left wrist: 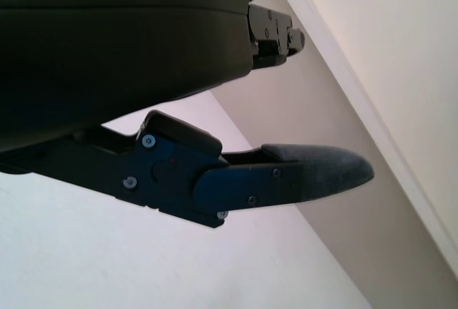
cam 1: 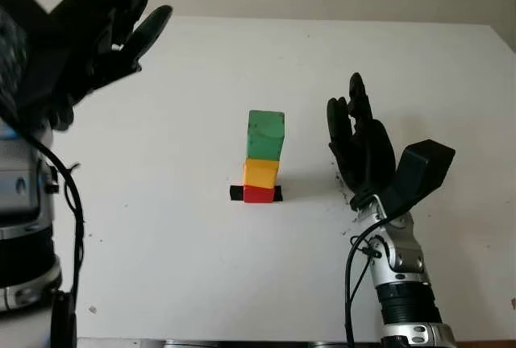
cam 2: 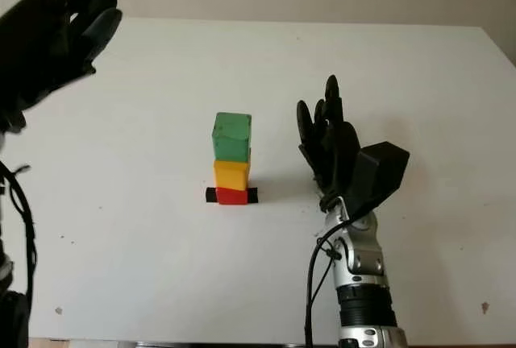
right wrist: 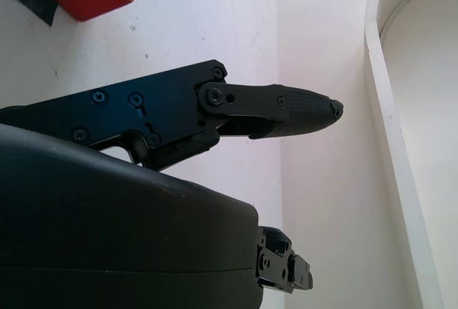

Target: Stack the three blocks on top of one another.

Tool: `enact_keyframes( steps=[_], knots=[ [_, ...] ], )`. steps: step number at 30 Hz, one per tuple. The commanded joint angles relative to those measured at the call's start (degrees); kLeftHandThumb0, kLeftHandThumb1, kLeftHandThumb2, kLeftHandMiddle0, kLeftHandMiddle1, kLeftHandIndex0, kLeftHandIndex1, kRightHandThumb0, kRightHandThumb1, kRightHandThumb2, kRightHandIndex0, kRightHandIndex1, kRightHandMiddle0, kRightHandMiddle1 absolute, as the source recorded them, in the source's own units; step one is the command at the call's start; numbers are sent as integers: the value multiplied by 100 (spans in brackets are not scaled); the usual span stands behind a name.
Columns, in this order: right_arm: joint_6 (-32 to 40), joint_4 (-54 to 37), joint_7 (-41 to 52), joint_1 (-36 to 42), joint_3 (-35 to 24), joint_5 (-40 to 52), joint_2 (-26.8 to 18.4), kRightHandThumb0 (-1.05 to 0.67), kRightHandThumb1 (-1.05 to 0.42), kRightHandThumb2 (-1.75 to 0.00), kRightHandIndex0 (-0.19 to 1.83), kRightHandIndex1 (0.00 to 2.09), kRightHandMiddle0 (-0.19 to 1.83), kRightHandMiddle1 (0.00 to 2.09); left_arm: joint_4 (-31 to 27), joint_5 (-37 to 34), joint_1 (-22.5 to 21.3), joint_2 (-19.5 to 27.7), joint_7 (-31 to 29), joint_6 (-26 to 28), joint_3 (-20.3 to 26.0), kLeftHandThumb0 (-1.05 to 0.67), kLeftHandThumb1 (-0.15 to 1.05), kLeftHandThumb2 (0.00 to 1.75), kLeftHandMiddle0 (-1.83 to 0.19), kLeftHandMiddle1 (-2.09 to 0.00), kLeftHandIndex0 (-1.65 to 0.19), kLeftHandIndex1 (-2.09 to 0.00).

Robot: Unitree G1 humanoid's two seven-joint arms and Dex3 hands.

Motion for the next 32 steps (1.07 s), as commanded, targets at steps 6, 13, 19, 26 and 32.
enact_keyframes(
  steps=[6,13,19,26,32],
  knots=[
    [-122,-102,-133,-100,-22,-302,-282,-70,-105,-42,-19,0,-15,5,1626,216,908,-833,1575,-2165,-219,-78,105,51,6,-5,4,-5],
    [-128,-277,-400,15,152,-885,-410,-75,-105,-48,-19,0,-18,4,2467,-538,1096,-1319,1700,-3075,-123,-76,105,50,10,-4,11,-3],
    [-55,-328,-514,138,210,-915,-250,-74,-105,-51,-19,0,-19,4,2855,-1325,1176,-1547,1365,-3504,20,-75,105,50,13,-4,13,-4],
    [-45,-175,-451,167,282,-812,-109,-75,-105,-57,-19,0,-19,0,2916,-1812,1307,-1739,1068,-3542,37,-79,105,52,14,-5,15,-4],
    [132,-229,-516,205,307,-807,-50,-75,-105,-57,-19,0,-19,0,2747,-1858,1399,-1796,1099,-3431,-11,-79,105,55,13,-6,14,-5]
  ],
)
